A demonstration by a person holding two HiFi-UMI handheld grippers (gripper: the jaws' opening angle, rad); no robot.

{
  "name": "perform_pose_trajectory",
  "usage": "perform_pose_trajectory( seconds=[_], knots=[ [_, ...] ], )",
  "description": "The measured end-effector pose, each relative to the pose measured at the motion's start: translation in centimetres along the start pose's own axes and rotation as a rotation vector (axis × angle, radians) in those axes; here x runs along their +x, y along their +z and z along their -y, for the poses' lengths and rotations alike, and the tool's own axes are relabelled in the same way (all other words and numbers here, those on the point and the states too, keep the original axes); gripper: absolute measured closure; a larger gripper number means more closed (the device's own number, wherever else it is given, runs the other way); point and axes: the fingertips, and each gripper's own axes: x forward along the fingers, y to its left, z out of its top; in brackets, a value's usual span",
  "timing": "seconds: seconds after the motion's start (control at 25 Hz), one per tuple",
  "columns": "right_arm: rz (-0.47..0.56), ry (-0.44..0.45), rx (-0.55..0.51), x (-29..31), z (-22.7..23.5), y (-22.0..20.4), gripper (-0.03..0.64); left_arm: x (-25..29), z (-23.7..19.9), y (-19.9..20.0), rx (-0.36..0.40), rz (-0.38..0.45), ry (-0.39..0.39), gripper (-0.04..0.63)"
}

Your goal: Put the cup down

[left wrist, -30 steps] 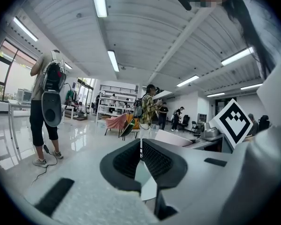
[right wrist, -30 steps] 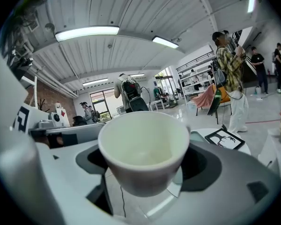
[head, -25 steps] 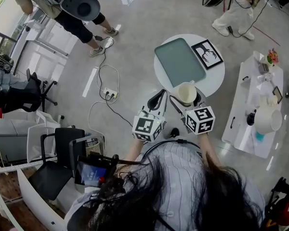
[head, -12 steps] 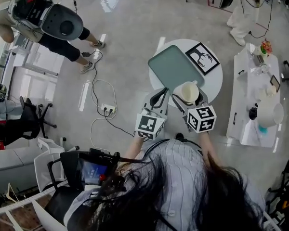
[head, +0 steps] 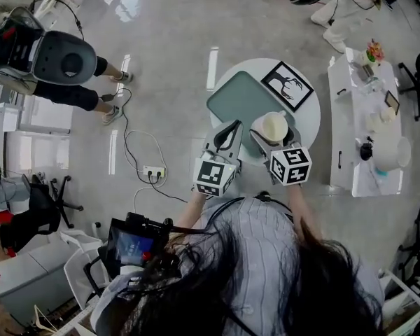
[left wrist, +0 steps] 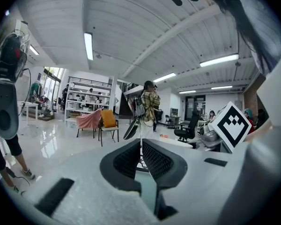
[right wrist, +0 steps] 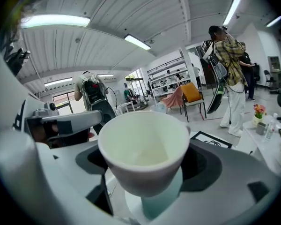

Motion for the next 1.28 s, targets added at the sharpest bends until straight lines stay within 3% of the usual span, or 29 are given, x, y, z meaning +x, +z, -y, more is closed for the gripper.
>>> perform_pose_trajectory(
  seconds=[0.4, 1.28],
  knots=[
    [-0.039, -0.098, -0.022, 5.3, 3.4, -1.6, 0.212, 3.4, -3.0, -1.2, -0.027, -0.037, -0.072, 0.572],
    [-0.237, -0.193, -0.025, 15.7, 8.9, -8.1, 0.212, 9.5, -6.8, -4.9, -0.045, -0.158, -0.186, 0.572]
  ],
)
